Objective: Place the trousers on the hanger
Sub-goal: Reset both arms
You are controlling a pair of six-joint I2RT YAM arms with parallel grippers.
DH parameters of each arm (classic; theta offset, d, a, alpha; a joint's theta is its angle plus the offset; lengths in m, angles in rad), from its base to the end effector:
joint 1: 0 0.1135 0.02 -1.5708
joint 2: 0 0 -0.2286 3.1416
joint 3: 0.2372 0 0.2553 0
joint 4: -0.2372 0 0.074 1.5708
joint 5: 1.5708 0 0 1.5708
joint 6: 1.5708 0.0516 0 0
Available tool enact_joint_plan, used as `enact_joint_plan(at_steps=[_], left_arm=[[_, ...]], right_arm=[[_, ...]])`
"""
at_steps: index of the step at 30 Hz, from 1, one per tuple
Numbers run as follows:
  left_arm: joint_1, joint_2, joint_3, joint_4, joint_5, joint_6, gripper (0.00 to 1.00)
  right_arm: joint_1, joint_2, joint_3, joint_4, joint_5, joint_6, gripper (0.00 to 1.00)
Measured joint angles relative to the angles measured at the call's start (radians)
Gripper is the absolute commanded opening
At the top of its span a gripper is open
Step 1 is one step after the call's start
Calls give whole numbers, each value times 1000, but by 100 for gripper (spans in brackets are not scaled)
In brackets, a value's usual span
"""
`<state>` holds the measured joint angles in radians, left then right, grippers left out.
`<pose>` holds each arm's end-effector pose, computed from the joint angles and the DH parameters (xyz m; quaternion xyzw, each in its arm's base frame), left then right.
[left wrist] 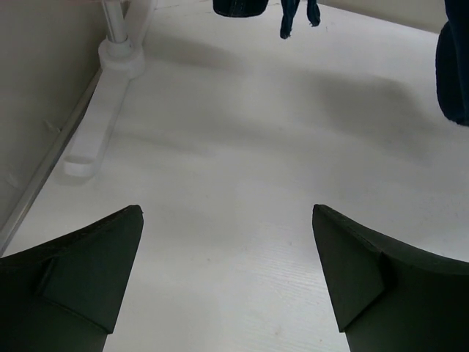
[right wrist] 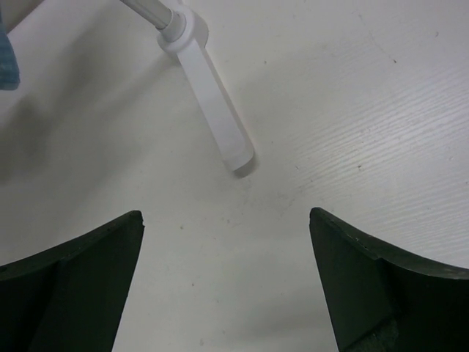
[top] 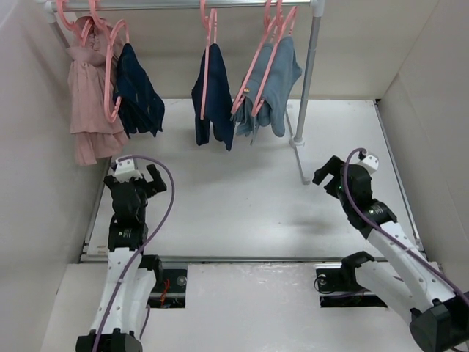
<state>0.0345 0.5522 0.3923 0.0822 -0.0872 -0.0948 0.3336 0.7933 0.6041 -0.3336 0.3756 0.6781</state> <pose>0.2047 0.0116 0.2434 -0.0769 0.7299 0.0115 0.6791 0.2144 0.0543 0.2277 0.2378 0.8220 0.0968 0.5083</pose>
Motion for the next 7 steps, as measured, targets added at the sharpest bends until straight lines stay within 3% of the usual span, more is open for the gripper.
enact_joint_plan(at_steps=[7], left_arm=[[13, -1, 0, 15, 1, 0, 100]], right_arm=[[0, -13, 12, 14, 3, 0, 100]])
